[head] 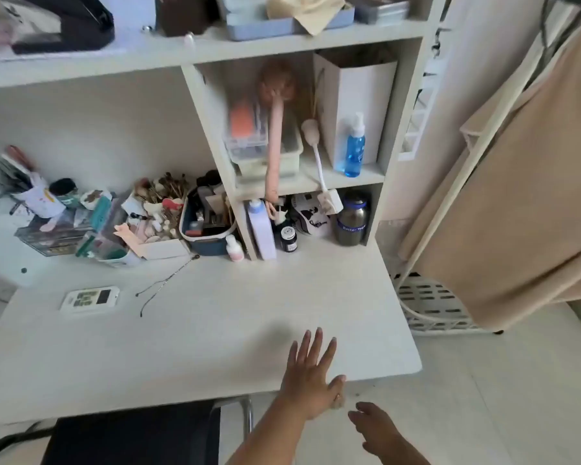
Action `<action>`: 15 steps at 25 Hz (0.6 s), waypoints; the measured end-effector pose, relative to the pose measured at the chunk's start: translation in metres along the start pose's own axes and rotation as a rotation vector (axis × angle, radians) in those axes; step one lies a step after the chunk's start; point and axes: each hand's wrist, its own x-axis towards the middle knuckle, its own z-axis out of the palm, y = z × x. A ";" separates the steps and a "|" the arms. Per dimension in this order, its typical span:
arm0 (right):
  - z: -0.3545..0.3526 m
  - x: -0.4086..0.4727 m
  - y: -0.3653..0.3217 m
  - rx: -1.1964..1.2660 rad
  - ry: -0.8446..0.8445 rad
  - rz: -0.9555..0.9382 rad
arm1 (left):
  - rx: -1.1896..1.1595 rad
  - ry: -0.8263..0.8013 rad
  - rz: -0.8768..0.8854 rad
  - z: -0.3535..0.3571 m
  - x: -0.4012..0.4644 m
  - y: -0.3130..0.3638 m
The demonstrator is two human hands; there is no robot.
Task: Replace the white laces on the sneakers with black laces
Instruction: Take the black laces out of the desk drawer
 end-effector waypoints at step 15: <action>0.031 0.080 -0.029 -0.046 0.266 -0.111 | -0.023 -0.175 0.094 0.079 -0.008 -0.020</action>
